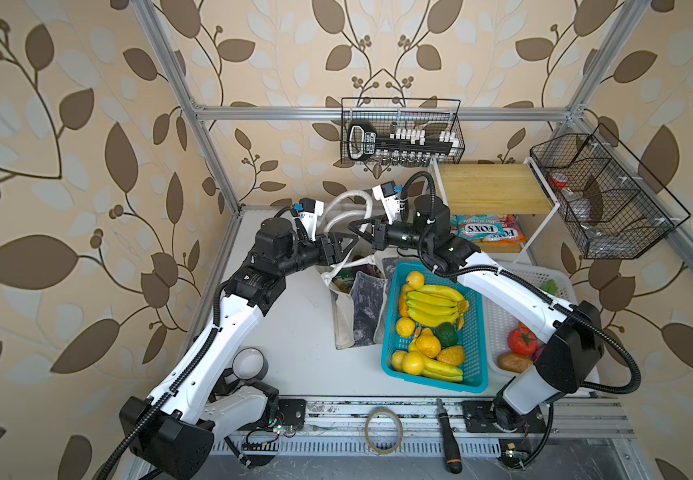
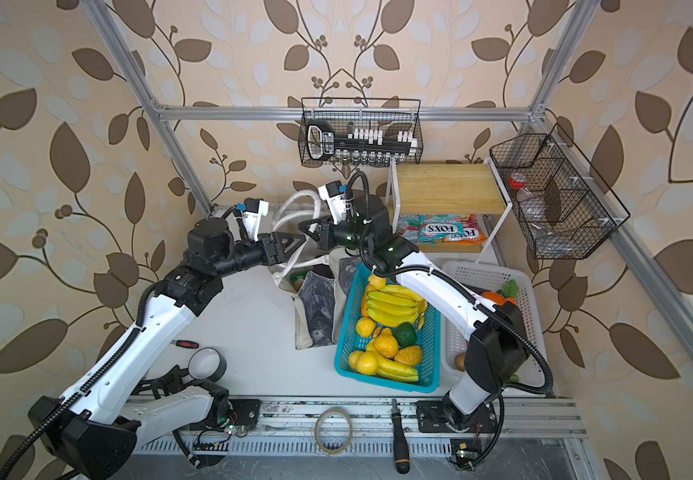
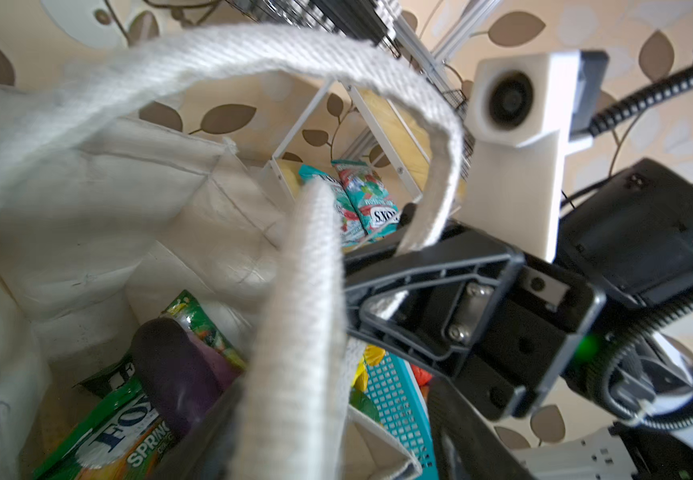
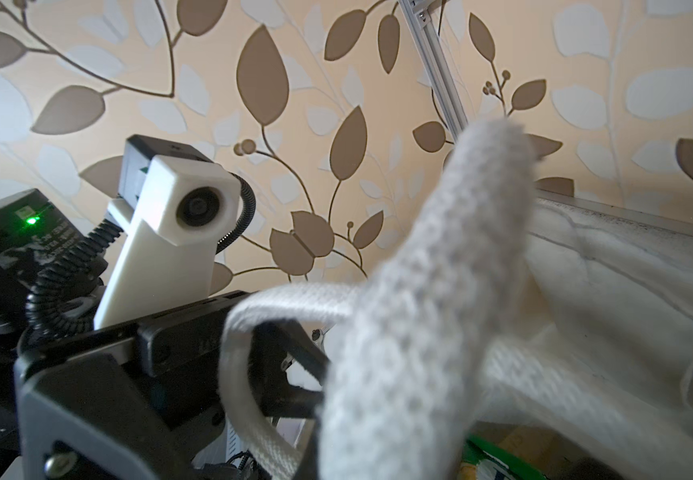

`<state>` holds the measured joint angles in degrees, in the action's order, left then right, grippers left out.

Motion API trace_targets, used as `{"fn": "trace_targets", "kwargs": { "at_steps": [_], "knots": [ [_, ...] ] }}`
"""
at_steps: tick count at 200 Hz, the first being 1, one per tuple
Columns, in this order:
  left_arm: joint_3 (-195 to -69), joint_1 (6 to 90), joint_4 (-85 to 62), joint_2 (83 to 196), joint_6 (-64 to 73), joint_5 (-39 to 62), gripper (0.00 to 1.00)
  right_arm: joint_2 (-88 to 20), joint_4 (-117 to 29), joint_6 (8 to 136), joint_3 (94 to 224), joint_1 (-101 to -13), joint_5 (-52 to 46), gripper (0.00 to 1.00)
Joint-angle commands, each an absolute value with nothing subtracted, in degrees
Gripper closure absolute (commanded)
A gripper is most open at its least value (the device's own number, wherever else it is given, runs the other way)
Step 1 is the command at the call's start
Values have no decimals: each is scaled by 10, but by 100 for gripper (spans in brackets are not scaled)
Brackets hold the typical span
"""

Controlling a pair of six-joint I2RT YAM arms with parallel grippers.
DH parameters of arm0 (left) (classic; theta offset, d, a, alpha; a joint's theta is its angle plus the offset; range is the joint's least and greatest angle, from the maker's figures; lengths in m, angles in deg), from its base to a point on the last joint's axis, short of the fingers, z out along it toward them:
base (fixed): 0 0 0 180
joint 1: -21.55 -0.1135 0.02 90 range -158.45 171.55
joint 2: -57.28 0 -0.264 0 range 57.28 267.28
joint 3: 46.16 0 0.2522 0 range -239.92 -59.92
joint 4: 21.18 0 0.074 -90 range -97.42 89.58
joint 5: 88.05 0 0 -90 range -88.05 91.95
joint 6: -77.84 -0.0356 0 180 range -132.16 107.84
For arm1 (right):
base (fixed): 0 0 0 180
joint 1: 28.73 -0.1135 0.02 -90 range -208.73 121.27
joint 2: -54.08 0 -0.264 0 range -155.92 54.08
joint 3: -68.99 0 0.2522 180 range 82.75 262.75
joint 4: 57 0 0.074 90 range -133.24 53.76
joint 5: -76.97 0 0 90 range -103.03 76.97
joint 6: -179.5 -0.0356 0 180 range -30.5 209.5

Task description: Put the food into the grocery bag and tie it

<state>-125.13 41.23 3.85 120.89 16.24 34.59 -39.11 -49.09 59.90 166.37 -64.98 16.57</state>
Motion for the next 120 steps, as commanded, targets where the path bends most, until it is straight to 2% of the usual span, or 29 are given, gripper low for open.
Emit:
{"fn": "trace_targets", "kwargs": {
  "at_steps": [1, 10, 23, 58, 83, 95, 110, 120],
  "knots": [
    [-1298, 408, 82, 1235, 129, 409, 41, -397, -523, 573, 1662, -650, 182, 100],
    [-1298, 408, 95, 1238, 125, 408, 45, -398, -517, 560, 1665, -645, 189, 100],
    [-1292, 408, 107, 1235, 109, 394, 47, -400, -519, 526, 1665, -631, 209, 100],
    [-1322, 411, 207, 1255, 35, 338, 44, -423, -534, 465, 1671, -613, 261, 100],
    [-1305, 417, 184, 1263, 45, 348, 44, -425, -522, 467, 1681, -623, 255, 100],
    [-1315, 432, 206, 1265, 33, 290, 53, -429, -505, 476, 1690, -631, 254, 100],
    [-1331, 447, 237, 1269, 21, 214, 76, -428, -497, 482, 1689, -636, 252, 100],
    [-1341, 449, 253, 1277, 19, 186, 80, -422, -498, 485, 1681, -637, 242, 100]
  ]
}}
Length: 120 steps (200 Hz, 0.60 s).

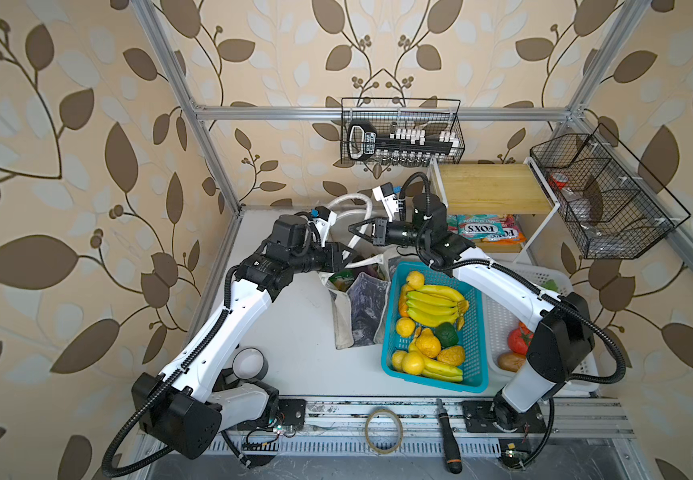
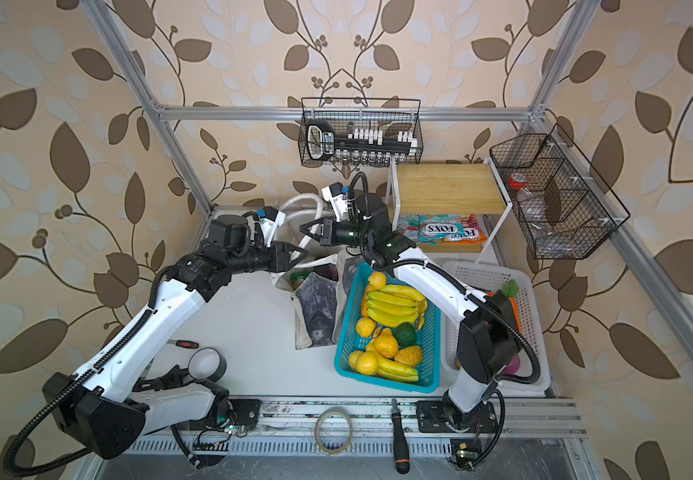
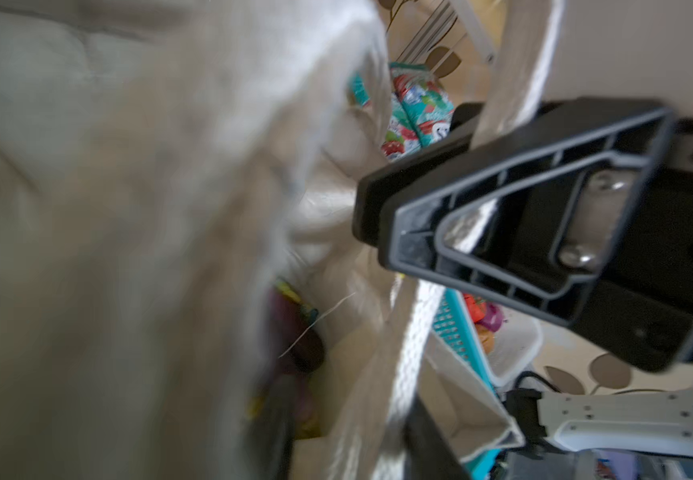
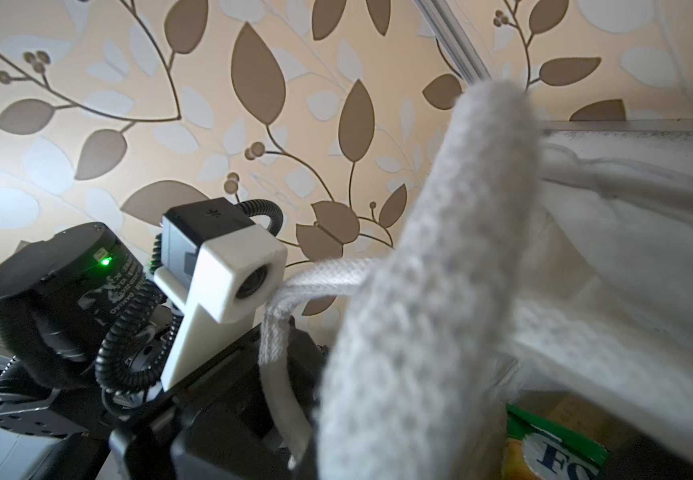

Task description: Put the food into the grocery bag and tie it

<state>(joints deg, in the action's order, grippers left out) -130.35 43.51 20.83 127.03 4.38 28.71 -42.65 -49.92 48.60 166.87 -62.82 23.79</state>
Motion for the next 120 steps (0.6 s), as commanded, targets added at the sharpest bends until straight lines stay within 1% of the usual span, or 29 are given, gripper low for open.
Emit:
{"fn": "trace_targets", "kwargs": {
  "at_steps": [1, 7, 19, 32, 48, 60, 71, 81, 88, 100, 109, 120],
  "knots": [
    [-1342, 449, 255, 1278, 18, 185, 80, -421, -497, 486, 1681, -637, 241, 100],
    [-1349, 451, 267, 1282, 20, 167, 81, -418, -495, 489, 1678, -638, 236, 99],
    [-1350, 455, 275, 1282, 24, 140, 86, -418, -490, 490, 1678, -639, 235, 98],
    [-1336, 459, 259, 1269, 28, 108, 100, -416, -481, 490, 1676, -636, 235, 95],
    [-1321, 460, 241, 1254, 27, 90, 100, -405, -476, 490, 1662, -630, 227, 87],
    [-1323, 461, 245, 1254, 24, 83, 100, -391, -457, 495, 1653, -624, 212, 75],
    [-1328, 463, 251, 1258, 24, 81, 100, -374, -433, 504, 1648, -617, 195, 61],
    [-1331, 470, 252, 1261, 22, 73, 100, -353, -399, 516, 1646, -612, 162, 47],
    [-1332, 476, 251, 1262, 21, 71, 100, -334, -376, 528, 1644, -610, 135, 40],
    [-1331, 481, 250, 1261, 21, 68, 100, -304, -358, 540, 1637, -611, 93, 31],
    [-1329, 485, 249, 1259, 20, 63, 100, -288, -360, 522, 1634, -612, 79, 25],
    [-1326, 494, 245, 1255, 15, 46, 100, -290, -363, 479, 1642, -610, 90, 22]
  ]
}}
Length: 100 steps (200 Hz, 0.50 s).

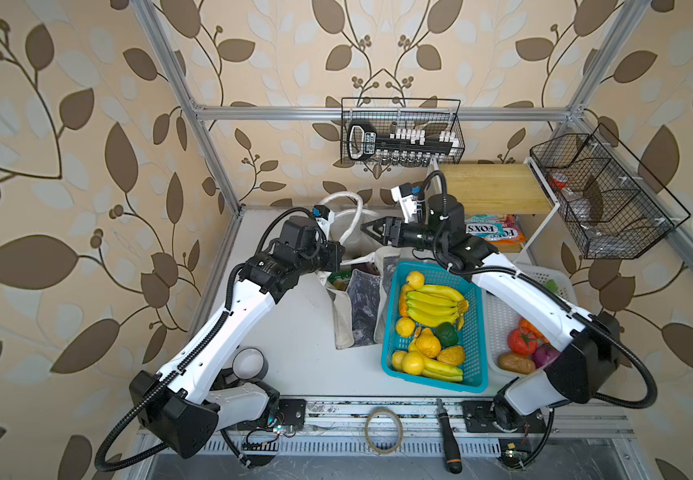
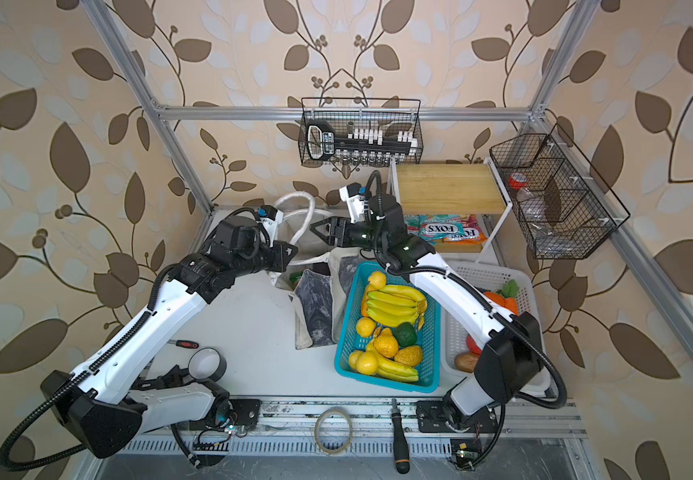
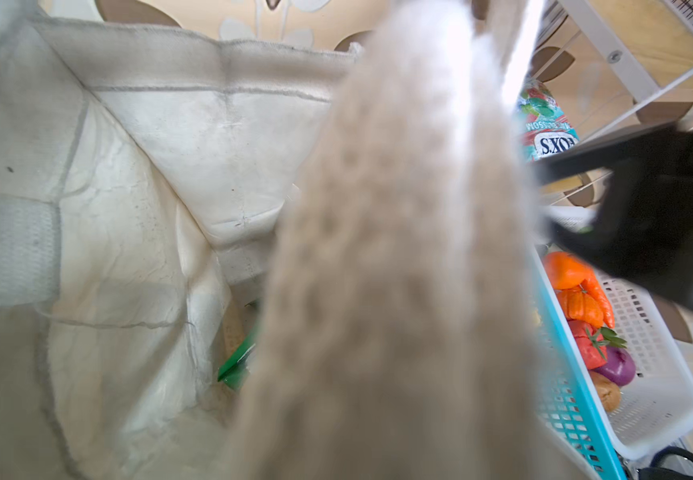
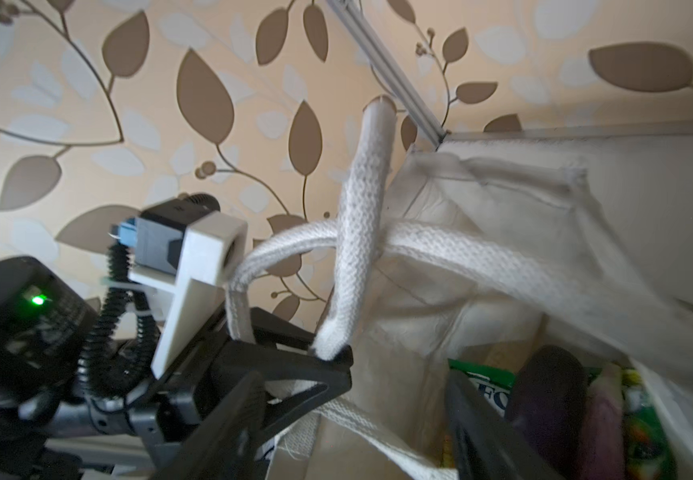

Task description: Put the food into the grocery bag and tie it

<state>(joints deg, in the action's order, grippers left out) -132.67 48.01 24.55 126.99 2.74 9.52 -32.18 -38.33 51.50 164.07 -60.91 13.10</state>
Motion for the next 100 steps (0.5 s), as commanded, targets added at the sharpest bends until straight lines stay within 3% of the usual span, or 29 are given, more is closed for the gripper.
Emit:
{"fn": "trace_targets", "kwargs": {
  "at_steps": [1, 25, 100],
  "knots": [
    [-1326, 495, 245, 1255, 14, 45, 100, -291, -365, 475, 1642, -610, 93, 22],
    [-1325, 514, 247, 1252, -2, 5, 100, -311, -442, 362, 1645, -616, 155, 25],
    [-1318, 547, 238, 1243, -24, -60, 100, -352, -573, 213, 1622, -655, 167, 40]
  ]
}}
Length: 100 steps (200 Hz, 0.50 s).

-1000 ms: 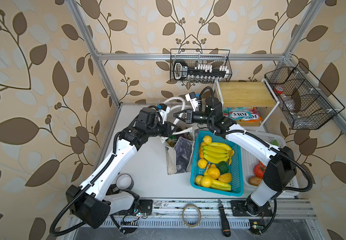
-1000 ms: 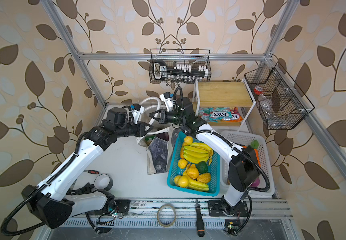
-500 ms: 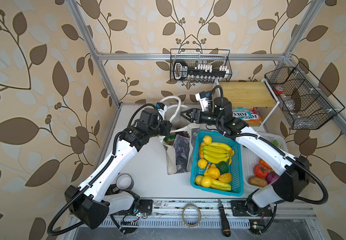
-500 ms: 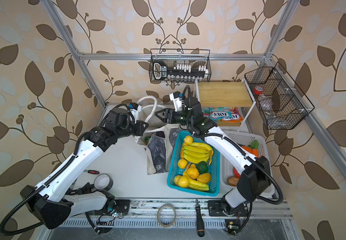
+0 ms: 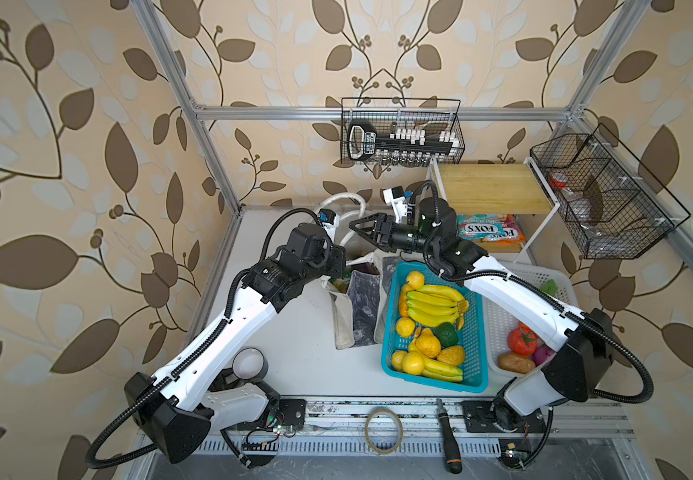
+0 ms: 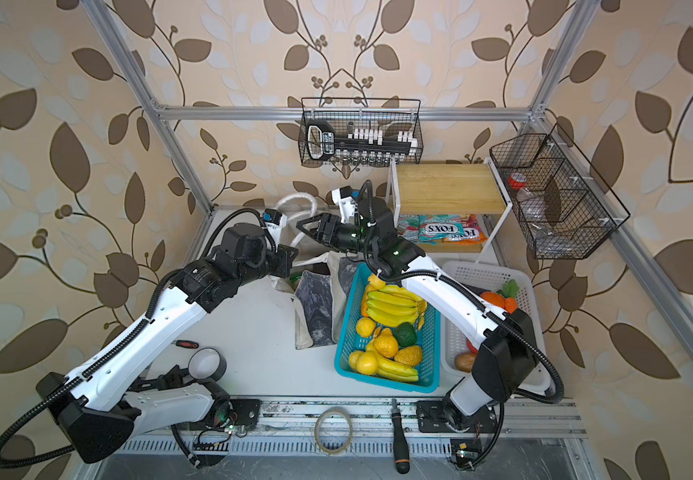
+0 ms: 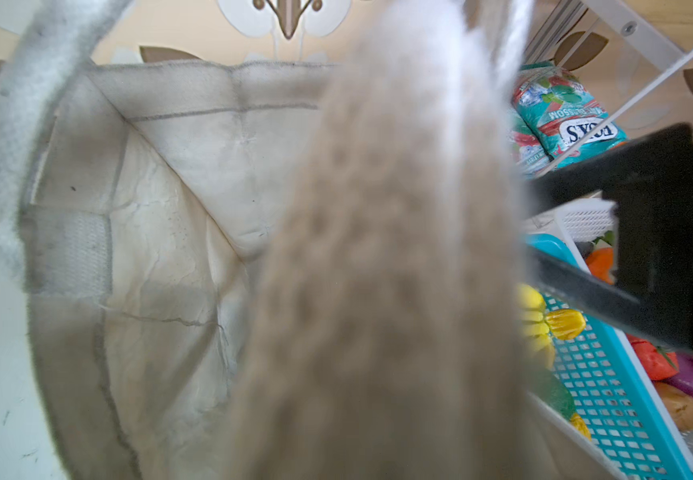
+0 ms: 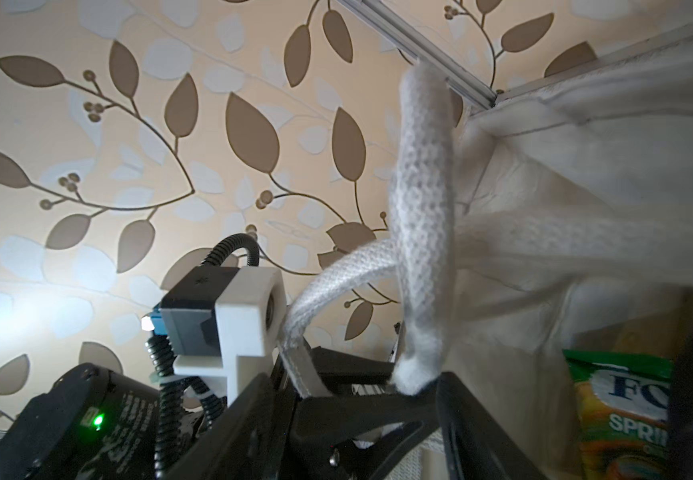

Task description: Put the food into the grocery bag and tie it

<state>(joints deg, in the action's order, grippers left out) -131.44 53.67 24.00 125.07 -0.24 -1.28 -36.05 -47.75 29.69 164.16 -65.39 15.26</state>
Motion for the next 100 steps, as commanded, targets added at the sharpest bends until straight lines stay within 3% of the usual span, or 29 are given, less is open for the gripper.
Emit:
{"fn": "trace_targets", "kwargs": {
  "at_steps": [1, 100],
  "knots": [
    [-1319, 546, 239, 1244, -23, -61, 100, -351, -576, 211, 1620, -655, 166, 40],
    [-1287, 580, 204, 1218, -47, -121, 100, -421, -635, 150, 1637, -664, 152, 54]
  ]
}}
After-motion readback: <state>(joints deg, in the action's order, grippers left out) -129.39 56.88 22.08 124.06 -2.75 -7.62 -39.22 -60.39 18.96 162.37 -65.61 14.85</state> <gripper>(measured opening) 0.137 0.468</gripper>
